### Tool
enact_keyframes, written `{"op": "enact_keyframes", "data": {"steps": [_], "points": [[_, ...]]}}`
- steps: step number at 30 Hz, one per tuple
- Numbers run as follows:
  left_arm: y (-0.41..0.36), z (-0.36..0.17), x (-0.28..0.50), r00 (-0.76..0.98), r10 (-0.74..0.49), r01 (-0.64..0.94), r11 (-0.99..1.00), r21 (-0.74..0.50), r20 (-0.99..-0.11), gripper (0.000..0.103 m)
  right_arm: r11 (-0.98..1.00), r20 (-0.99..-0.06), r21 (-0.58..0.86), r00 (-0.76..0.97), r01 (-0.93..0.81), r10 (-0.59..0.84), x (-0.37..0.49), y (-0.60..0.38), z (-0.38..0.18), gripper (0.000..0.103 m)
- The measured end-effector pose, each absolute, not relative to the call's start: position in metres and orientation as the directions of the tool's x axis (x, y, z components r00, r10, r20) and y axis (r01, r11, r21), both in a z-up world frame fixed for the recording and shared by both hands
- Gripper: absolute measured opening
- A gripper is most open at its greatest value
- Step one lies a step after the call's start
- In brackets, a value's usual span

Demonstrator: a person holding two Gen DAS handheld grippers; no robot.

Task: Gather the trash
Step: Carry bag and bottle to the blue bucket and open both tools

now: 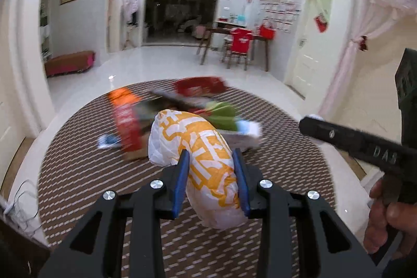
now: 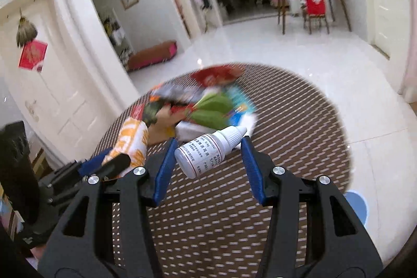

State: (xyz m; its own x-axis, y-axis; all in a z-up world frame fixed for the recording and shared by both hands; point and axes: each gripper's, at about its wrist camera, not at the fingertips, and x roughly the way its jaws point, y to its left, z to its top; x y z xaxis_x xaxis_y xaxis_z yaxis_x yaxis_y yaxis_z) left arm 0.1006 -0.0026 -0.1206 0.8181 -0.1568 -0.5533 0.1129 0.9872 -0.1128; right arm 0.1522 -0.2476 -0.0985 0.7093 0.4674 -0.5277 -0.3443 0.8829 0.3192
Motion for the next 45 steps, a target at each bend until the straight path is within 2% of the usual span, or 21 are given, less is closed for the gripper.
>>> {"op": "enact_keyframes", "data": {"steps": [7,13,21,29,32,33,34,35,36,39,43,45], "points": [[-0.095,-0.111,0.129,0.785,-0.309,0.291,0.949,-0.121,-0.536,0.033,0.923,-0.503,0.333,0.792,-0.192,0.346,0.164,-0.341,-0.086,0.050],[-0.188,-0.131,0.160,0.685,-0.431,0.427,0.891,-0.156,-0.587,0.033,0.924,-0.574,0.382,0.784,0.003,0.235,0.180,-0.438,-0.123,0.050],[-0.293,-0.200,0.204,0.534,-0.439,0.519,0.845,-0.130,-0.722,0.033,0.867,-0.719,0.452,0.660,0.208,0.217,0.202,-0.526,-0.220,0.050],[-0.355,-0.266,0.246,0.404,-0.395,0.544,0.829,-0.130,-0.825,0.034,0.793,-0.774,0.514,0.574,0.326,0.266,0.214,-0.571,-0.293,0.050],[-0.371,-0.282,0.265,0.367,-0.385,0.547,0.826,-0.138,-0.847,0.041,0.759,-0.765,0.553,0.570,0.344,0.299,0.218,-0.584,-0.310,0.051],[-0.374,-0.285,0.265,0.359,-0.377,0.545,0.828,-0.136,-0.854,0.053,0.752,-0.764,0.559,0.570,0.349,0.303,0.219,-0.587,-0.312,0.053],[-0.376,-0.288,0.270,0.356,-0.368,0.537,0.833,-0.134,-0.859,0.068,0.737,-0.761,0.572,0.568,0.360,0.314,0.221,-0.591,-0.315,0.062],[-0.380,-0.289,0.272,0.365,-0.363,0.531,0.837,-0.128,-0.857,0.074,0.727,-0.757,0.583,0.568,0.364,0.322,0.219,-0.596,-0.319,0.069],[-0.380,-0.290,0.272,0.377,-0.362,0.528,0.840,-0.123,-0.852,0.079,0.718,-0.754,0.590,0.569,0.369,0.328,0.220,-0.597,-0.321,0.071],[-0.382,-0.287,0.267,0.412,-0.353,0.525,0.846,-0.098,-0.840,0.086,0.719,-0.758,0.584,0.570,0.377,0.316,0.216,-0.601,-0.321,0.077],[-0.377,-0.273,0.259,0.447,-0.343,0.516,0.853,-0.075,-0.826,0.088,0.721,-0.753,0.581,0.587,0.379,0.298,0.219,-0.605,-0.316,0.094],[-0.377,-0.264,0.252,0.459,-0.346,0.518,0.853,-0.070,-0.818,0.089,0.726,-0.751,0.573,0.599,0.380,0.279,0.216,-0.603,-0.308,0.097]]}}
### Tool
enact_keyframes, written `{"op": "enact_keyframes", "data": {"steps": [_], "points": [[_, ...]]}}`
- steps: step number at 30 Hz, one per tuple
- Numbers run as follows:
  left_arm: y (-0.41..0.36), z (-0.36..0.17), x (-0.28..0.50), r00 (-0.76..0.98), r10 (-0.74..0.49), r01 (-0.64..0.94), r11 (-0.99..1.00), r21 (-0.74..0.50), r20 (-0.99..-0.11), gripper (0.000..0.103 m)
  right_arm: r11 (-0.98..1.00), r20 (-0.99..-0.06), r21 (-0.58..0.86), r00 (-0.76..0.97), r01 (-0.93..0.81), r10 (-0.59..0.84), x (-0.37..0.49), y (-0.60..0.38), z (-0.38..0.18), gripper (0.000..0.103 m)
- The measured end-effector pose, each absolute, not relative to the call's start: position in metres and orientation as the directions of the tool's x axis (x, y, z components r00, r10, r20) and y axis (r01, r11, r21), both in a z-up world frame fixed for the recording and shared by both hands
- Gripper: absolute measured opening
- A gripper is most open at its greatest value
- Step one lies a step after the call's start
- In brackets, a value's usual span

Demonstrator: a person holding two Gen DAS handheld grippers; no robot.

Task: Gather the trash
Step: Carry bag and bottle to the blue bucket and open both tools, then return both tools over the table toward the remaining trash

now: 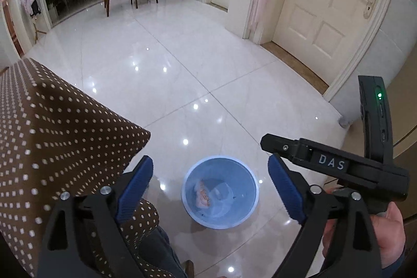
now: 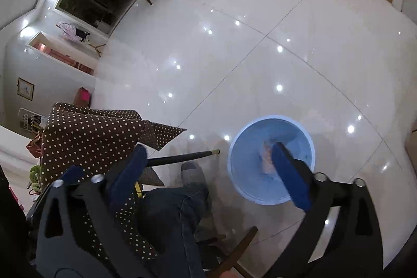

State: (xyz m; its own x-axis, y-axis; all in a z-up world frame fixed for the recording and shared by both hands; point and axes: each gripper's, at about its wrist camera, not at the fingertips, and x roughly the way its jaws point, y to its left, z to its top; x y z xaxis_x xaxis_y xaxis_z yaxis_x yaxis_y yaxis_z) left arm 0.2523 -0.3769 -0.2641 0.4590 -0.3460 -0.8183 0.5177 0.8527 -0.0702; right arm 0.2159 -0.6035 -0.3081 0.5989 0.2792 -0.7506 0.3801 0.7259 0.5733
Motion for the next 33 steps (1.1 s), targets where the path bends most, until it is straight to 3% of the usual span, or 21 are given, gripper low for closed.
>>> {"op": "enact_keyframes", "data": {"steps": [14,23,33], "points": [[-0.331,-0.184,0.218,0.589,-0.410,0.512,0.856,-0.071,-0.696,0.091,0.769,-0.643,0.560,0.746,0.307,0.170,0.190,-0.576,-0.211,0.097],[-0.275,-0.134,0.203,0.680,-0.409,0.472,0.879,-0.063,-0.608,0.093,0.833,-0.549,0.528,0.815,0.167,0.185,0.186,-0.522,-0.137,0.097],[-0.213,-0.106,0.191,0.748,-0.355,0.396,0.917,-0.053,-0.560,0.094,0.874,-0.502,0.484,0.833,0.047,0.233,0.194,-0.450,-0.098,0.097]]}}
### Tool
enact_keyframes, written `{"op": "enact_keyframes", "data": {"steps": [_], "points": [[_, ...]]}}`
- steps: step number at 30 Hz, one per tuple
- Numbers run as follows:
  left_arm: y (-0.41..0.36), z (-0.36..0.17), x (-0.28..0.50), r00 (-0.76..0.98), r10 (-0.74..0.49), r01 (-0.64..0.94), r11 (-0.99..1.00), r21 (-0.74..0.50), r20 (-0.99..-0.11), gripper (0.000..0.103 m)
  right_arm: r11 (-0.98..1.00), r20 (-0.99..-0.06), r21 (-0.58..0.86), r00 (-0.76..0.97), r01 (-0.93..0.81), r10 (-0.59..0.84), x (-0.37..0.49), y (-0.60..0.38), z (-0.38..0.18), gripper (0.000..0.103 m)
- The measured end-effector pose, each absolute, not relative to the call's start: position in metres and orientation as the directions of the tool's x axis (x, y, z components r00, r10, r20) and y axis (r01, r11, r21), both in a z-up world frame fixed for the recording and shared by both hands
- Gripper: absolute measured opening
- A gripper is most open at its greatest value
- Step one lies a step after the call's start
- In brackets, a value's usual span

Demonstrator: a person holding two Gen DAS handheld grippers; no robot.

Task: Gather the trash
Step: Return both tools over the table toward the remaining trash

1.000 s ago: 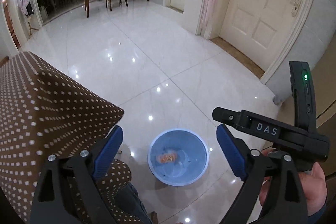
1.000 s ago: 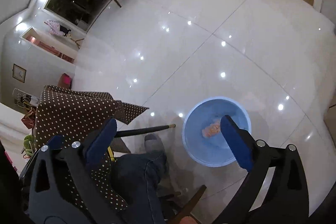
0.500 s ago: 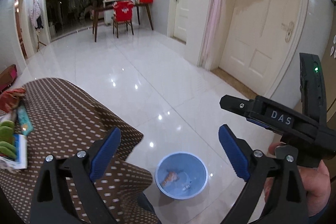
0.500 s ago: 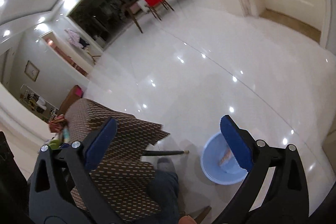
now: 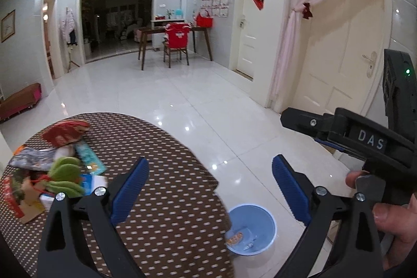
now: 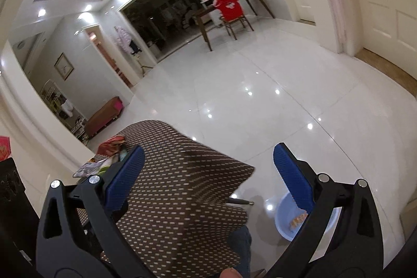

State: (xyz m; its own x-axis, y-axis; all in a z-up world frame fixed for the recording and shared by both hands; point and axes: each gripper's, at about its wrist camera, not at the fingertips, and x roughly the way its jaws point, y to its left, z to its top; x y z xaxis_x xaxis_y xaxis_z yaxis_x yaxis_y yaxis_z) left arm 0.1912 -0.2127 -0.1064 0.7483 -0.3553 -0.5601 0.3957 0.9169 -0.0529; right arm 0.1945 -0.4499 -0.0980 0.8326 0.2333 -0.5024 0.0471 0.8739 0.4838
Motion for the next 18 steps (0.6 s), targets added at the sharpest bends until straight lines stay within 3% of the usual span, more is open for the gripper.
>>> {"op": "enact_keyframes", "data": {"steps": [18], "points": [[-0.063,-0.105,0.172,0.838,-0.162,0.143,0.987,-0.076,-0.520,0.094,0.916,-0.540,0.336,0.753,-0.218,0.377,0.239,-0.284,-0.085,0.097]]}}
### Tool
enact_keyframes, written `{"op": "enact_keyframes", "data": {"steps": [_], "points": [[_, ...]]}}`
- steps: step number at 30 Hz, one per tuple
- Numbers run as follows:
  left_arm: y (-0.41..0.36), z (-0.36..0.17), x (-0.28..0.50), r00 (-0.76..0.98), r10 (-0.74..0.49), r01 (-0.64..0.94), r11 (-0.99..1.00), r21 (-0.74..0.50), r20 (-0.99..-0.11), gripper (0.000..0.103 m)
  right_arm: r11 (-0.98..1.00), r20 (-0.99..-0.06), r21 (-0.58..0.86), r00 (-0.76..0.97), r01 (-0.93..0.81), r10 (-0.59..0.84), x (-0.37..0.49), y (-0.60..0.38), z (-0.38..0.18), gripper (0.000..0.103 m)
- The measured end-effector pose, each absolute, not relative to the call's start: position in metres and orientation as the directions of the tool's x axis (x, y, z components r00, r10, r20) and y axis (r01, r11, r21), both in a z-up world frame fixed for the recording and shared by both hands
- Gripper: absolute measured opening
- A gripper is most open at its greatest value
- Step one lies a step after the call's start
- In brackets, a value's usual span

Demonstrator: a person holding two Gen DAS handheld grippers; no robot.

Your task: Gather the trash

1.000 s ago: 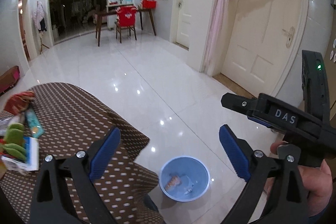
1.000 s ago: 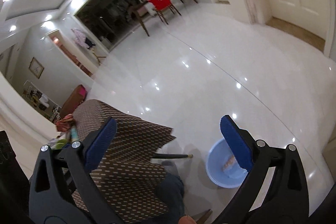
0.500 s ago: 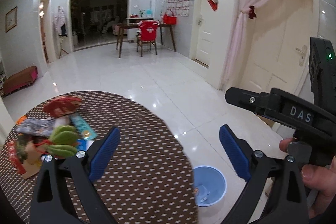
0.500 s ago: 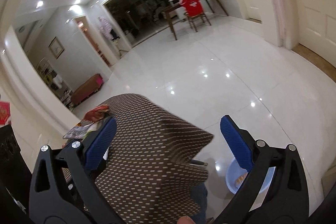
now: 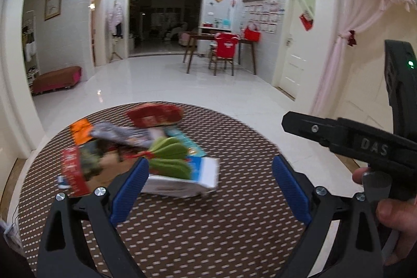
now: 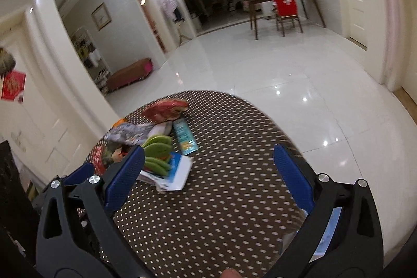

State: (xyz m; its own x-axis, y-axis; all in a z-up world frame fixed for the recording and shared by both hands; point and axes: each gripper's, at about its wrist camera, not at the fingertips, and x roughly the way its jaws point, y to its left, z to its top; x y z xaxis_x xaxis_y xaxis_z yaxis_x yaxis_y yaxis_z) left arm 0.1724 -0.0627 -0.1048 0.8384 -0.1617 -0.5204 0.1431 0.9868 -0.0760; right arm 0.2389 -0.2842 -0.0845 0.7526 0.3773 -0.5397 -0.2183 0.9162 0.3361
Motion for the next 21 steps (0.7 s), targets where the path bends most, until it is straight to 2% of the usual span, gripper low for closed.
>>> {"op": "enact_keyframes", "data": {"steps": [10,16,18,19,20,21], "points": [[0.030,-0.134,0.169,0.834,0.012,-0.054,0.997,-0.059,-0.552,0.094,0.902,-0.653,0.169,0.641,-0.396,0.404,0.277,-0.188,-0.125,0.097],[0.073,-0.147,0.177,0.811,0.063,-0.137,0.987,-0.084,-0.582,0.094,0.869,-0.715,0.108,0.569,-0.483,0.405,0.304,-0.137,-0.148,0.097],[0.086,-0.149,0.181,0.805,0.074,-0.157,0.983,-0.091,-0.588,0.094,0.854,-0.725,0.103,0.549,-0.510,0.416,0.308,-0.126,-0.153,0.090],[0.091,-0.149,0.183,0.803,0.078,-0.164,0.982,-0.093,-0.590,0.094,0.847,-0.730,0.101,0.539,-0.522,0.419,0.310,-0.121,-0.154,0.077],[0.095,-0.150,0.185,0.802,0.080,-0.168,0.981,-0.096,-0.592,0.094,0.843,-0.738,0.098,0.530,-0.528,0.418,0.312,-0.117,-0.157,0.057],[0.097,-0.149,0.188,0.801,0.080,-0.171,0.980,-0.099,-0.593,0.094,0.844,-0.748,0.095,0.521,-0.528,0.411,0.315,-0.113,-0.161,0.047]]}}
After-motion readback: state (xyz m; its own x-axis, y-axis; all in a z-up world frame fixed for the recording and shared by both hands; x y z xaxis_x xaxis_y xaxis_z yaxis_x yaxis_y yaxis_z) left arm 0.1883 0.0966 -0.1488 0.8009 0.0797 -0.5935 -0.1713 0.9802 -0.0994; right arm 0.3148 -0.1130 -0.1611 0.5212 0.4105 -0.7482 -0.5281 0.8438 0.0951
